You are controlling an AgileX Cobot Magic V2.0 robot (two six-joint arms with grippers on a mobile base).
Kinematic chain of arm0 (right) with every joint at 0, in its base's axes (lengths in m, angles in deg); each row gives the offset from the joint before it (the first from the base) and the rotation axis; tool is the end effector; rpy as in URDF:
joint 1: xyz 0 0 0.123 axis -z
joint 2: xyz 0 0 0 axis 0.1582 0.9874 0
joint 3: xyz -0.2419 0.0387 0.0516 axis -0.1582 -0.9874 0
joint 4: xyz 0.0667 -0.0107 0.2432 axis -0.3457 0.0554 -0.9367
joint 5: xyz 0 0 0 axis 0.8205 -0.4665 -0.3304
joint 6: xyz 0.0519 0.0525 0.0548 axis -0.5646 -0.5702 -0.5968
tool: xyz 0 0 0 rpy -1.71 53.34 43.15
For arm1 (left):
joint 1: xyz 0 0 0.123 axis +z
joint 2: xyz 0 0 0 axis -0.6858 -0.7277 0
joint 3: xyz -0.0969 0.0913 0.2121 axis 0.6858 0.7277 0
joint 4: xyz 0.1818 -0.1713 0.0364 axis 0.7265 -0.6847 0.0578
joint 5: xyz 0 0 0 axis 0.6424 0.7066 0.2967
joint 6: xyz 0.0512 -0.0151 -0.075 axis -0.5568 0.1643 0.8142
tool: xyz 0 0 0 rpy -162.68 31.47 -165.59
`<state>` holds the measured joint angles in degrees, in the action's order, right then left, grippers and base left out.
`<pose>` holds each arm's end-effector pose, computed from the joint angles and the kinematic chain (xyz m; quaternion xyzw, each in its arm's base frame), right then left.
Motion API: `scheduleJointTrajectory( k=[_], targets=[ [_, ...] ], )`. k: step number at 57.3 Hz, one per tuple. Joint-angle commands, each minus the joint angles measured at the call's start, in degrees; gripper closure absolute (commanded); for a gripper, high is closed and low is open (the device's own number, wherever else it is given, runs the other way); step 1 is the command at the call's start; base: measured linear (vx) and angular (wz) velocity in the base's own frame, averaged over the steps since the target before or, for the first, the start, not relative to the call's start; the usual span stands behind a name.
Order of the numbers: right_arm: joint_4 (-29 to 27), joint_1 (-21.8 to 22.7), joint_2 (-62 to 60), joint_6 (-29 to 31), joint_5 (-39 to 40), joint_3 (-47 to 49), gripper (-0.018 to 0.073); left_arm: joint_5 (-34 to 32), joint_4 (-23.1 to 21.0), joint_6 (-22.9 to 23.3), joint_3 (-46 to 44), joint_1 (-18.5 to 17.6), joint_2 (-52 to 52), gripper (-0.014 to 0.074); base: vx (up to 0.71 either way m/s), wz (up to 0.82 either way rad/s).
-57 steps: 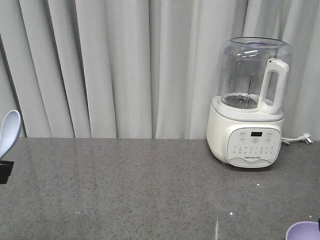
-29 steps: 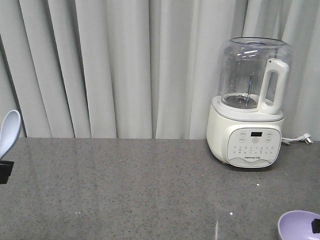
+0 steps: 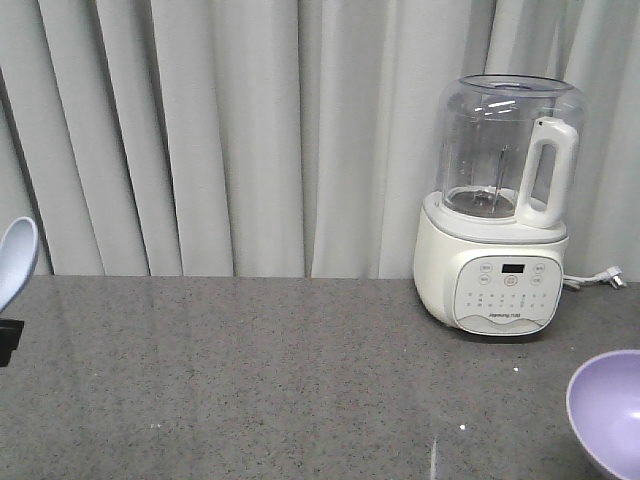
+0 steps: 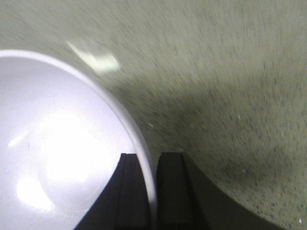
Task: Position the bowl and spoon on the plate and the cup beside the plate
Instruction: 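Lift the spoon and the lavender bowl off the counter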
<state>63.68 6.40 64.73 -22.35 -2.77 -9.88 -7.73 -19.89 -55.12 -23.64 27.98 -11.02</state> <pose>0.2446 -0.0594 0.2943 0.1257 0.9346 0.0014 0.3329 0.2092 -0.0609 0.3897 0.1040 0.8937 -0.0861 0.4279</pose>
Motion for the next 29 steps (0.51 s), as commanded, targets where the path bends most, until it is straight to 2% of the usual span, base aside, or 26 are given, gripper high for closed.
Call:
scheduleJointTrajectory(
  k=[1, 9, 14, 22, 29],
  targets=[
    [-7.4, 0.2, -7.7, 6.1, 3.4, 1.7, 0.0571, -4.1, -0.4, 0.0, -1.3, -0.4, 2.5, 0.0603, 0.0, 0.0],
    [-19.5, 0.2, -16.9, 15.3, 2.5, 1.7, 0.0569, -4.5, -0.4, 0.0, -1.3, -0.4, 5.3, 0.0603, 0.0, 0.0],
    [-24.8, 0.2, -21.1, 19.3, 1.1, 1.7, 0.0569, -4.9, -0.3, 0.0, -1.2, -0.4, 7.4, 0.0601, 0.0, 0.0],
    [-29.9, 0.2, -26.8, 23.1, -0.7, 1.7, 0.0568, -7.2, 0.3, 0.0, 2.7, -0.4, 12.9, 0.0599, 0.0, 0.0],
    [-32.0, 0.2, -29.4, 23.6, -1.5, 1.7, 0.0568, -10.7, 0.2, 0.4, 7.9, -0.4, 17.7, 0.0596, 0.0, 0.0]
  ],
)
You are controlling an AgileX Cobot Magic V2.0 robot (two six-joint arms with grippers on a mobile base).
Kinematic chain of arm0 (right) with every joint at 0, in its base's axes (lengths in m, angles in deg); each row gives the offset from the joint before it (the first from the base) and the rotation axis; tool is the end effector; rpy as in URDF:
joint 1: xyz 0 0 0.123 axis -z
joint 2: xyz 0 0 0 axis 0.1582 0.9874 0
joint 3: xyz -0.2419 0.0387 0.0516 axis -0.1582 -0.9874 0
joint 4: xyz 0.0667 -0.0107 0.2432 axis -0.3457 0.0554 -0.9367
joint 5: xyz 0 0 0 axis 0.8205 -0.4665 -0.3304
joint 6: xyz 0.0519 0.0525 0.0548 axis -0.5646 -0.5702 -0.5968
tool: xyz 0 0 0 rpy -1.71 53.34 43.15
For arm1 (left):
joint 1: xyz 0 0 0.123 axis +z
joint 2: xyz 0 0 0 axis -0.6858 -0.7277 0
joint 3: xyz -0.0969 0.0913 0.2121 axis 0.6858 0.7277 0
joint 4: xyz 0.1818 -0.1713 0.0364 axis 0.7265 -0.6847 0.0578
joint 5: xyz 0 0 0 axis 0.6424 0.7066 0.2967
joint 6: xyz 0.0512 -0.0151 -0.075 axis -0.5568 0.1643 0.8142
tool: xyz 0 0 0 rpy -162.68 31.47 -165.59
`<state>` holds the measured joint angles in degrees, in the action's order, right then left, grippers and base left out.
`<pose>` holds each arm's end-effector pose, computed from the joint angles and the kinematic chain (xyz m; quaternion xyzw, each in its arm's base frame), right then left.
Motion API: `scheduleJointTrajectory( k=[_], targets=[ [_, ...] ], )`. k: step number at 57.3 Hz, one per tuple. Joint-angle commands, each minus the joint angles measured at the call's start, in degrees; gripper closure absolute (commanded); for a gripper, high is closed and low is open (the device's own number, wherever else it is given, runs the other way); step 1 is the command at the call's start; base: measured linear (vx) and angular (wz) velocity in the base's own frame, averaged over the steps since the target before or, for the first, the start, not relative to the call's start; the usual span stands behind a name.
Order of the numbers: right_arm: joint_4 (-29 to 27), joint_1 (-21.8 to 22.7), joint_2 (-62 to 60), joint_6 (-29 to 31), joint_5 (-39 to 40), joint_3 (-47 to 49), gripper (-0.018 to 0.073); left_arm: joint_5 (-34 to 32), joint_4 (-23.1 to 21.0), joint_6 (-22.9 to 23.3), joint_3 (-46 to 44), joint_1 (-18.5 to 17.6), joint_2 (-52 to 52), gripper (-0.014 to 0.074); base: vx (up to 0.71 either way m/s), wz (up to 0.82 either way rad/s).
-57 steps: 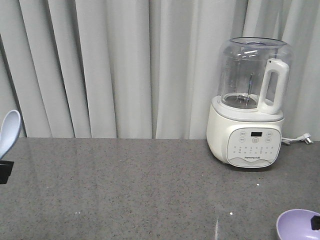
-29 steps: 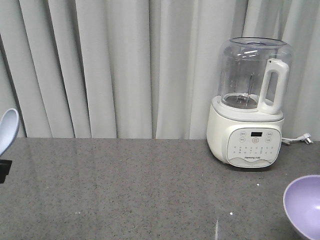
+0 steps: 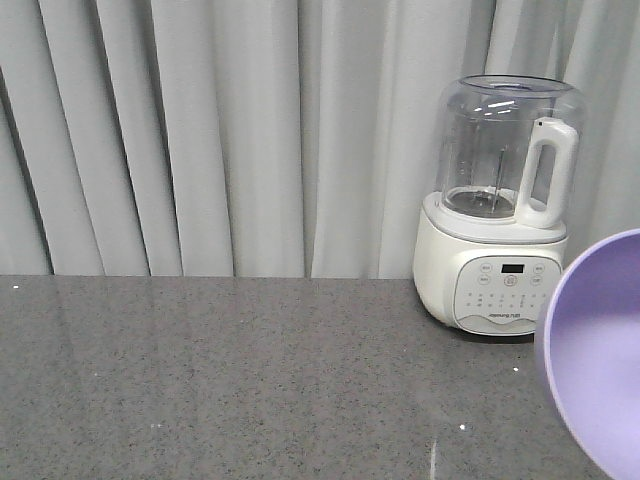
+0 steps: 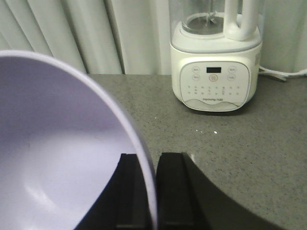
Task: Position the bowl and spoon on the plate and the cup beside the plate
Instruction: 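Lift the spoon and the lavender bowl off the counter, then drive the base to the counter with the blue plate and cup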
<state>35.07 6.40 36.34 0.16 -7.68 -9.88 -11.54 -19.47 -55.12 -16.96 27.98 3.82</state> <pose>0.1377 0.0052 0.3982 -0.0324 0.8170 0.1112 0.5649 0.1498 -0.0439 0.4076 0.0993 0.8436 -0.0960 0.5189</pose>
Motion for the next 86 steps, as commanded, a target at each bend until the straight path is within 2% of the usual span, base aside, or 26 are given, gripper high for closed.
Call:
scheduleJointTrajectory(
  k=[1, 10, 57, 86],
  targets=[
    [-3.5, 0.2, -1.2, 1.2, 3.2, 1.7, 0.0568, -7.1, -0.2, 0.4, 1.9, -0.4, 3.6, 0.0596, 0.0, 0.0],
    [-3.8, 0.2, -1.4, 1.0, 2.7, 1.7, 0.0568, -9.7, 0.1, 0.4, 4.4, -0.4, 6.4, 0.0596, 0.0, 0.0],
    [-3.8, 0.2, -1.4, 1.0, 2.5, 1.7, 0.0568, -9.1, 0.1, 0.4, 4.5, -0.4, 6.8, 0.0596, 0.0, -0.02],
    [-3.8, 0.2, -1.4, 1.0, 2.5, 1.7, 0.0568, -9.1, 0.1, 0.4, 4.5, -0.4, 6.8, 0.0596, -0.08, -0.49]
  ],
)
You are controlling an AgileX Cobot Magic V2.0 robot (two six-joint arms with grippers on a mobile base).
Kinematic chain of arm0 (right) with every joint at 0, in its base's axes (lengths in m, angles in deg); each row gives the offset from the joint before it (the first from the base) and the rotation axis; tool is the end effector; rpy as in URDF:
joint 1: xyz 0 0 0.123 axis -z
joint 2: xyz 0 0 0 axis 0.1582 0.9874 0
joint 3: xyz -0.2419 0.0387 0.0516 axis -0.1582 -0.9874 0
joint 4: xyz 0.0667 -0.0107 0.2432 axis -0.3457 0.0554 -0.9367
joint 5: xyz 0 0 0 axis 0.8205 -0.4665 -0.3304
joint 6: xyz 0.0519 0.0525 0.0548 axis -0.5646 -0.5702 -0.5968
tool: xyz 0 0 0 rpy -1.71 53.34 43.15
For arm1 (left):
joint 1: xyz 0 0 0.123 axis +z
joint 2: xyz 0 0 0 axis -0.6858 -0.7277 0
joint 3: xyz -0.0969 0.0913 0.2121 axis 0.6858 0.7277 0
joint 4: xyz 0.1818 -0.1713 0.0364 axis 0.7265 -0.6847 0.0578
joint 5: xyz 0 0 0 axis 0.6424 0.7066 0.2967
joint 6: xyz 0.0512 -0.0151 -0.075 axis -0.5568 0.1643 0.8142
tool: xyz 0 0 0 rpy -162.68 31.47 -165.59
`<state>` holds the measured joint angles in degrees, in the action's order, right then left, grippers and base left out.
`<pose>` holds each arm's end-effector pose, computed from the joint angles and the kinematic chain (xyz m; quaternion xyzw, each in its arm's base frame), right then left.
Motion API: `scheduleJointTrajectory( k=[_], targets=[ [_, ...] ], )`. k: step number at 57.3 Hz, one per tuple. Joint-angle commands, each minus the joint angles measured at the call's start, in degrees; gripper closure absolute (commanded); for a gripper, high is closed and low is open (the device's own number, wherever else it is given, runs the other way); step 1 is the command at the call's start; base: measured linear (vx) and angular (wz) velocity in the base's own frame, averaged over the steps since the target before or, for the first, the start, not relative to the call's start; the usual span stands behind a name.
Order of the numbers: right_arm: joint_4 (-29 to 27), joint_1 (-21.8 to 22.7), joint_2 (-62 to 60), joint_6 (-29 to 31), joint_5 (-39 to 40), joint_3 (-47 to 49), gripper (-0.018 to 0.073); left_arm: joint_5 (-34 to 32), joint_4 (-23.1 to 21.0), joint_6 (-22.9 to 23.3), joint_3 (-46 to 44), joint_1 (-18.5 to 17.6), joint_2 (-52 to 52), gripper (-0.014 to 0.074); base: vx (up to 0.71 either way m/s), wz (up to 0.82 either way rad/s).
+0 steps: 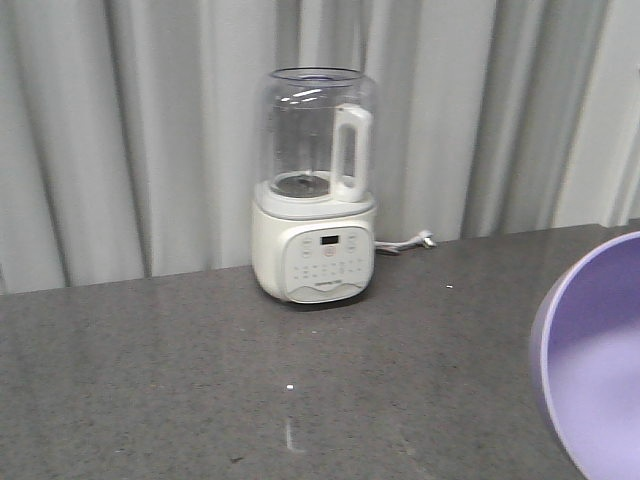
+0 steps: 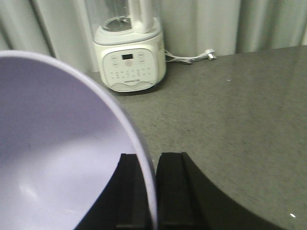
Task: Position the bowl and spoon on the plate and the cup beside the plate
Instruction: 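Drive the base to the counter with the blue plate and cup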
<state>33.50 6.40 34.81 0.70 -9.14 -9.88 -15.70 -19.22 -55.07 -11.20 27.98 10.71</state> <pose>0.1296 0.0100 0.4008 -0.0423 0.8123 0.1221 0.5687 0.1285 -0.0375 0.4006 0.0958 0.8187 -0.0997 0.5574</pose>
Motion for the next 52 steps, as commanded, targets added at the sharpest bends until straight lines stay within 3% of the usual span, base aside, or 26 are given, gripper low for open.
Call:
scheduleJointTrajectory(
  k=[1, 52],
  targets=[
    [-2.2, 0.2, 0.1, 0.5, 4.0, 1.7, 0.0568, -4.9, -0.2, 0.4, -1.3, -0.4, -0.1, 0.0596, -0.11, -0.67],
    [-2.2, 0.2, 0.1, 0.4, 4.0, 1.7, 0.0568, -4.8, -0.2, 0.4, -1.3, -0.4, -0.1, 0.0596, -0.08, -0.71]
  ],
)
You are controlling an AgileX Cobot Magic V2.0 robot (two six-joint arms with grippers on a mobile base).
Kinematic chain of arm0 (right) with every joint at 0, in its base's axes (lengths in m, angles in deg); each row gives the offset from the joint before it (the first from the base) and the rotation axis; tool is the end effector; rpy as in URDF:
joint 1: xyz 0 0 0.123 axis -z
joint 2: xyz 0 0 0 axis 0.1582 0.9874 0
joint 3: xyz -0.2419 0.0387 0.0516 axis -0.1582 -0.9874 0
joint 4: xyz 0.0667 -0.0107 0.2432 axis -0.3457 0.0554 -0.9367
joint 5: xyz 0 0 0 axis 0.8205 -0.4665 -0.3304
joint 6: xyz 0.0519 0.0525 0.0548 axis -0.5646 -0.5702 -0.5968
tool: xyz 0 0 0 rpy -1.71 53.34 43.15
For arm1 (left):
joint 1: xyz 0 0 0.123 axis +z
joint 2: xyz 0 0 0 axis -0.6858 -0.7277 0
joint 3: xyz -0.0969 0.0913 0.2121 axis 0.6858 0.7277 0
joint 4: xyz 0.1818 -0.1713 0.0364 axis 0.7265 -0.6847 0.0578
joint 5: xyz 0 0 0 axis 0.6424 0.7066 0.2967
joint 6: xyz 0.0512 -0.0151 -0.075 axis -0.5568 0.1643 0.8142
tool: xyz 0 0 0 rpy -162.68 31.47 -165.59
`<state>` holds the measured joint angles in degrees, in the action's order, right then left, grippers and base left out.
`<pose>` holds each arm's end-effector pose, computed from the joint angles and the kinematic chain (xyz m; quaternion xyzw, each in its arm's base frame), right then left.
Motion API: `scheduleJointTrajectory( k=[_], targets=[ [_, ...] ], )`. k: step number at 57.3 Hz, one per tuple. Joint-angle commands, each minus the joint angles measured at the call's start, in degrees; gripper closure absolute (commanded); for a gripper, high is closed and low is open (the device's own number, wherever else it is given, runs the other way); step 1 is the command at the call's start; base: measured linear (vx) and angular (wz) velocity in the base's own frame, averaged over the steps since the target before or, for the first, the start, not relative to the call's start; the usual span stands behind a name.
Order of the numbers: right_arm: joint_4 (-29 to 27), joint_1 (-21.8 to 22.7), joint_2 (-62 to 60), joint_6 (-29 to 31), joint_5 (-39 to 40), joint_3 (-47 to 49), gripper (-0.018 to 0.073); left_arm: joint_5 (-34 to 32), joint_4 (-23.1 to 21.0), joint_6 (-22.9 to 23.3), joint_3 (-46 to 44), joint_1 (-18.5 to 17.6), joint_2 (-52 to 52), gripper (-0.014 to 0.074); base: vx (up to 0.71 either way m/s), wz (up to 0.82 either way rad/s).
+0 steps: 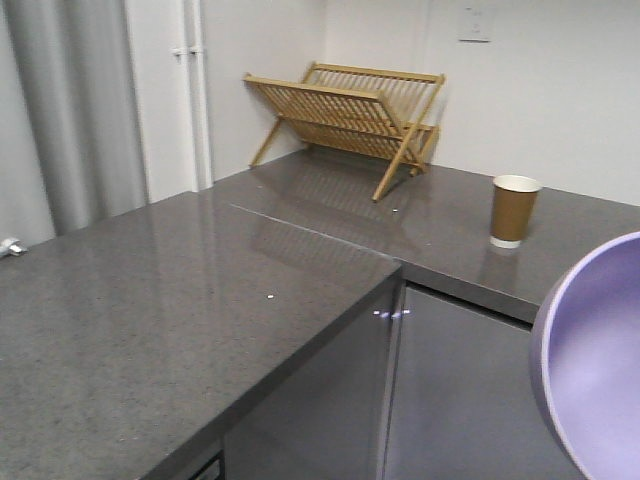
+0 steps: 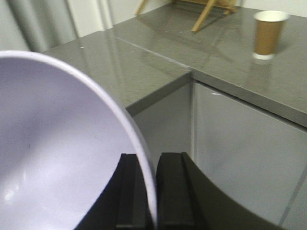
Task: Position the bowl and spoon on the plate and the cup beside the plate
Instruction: 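Drive the base to the counter with the blue plate and cup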
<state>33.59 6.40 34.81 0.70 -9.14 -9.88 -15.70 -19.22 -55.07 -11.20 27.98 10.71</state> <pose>0.1296 0.0099 0.4008 -0.0424 0.8125 0.1214 0.5686 0.1285 -0.0375 0.4006 0.0958 0.8187 -0.0997 0.5574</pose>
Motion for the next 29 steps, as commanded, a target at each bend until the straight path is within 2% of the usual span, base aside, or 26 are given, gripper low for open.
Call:
scheduleJointTrajectory(
  k=[1, 29],
  targets=[
    [-2.3, 0.2, 0.1, 0.4, 4.0, 1.7, 0.0568, -4.8, -0.2, 0.4, -1.3, -0.4, -0.1, 0.0596, -0.03, -0.6],
    [-2.3, 0.2, 0.1, 0.4, 4.0, 1.7, 0.0568, -4.8, -0.2, 0.4, -1.3, -0.4, -0.1, 0.0596, 0.04, -0.49]
  ],
)
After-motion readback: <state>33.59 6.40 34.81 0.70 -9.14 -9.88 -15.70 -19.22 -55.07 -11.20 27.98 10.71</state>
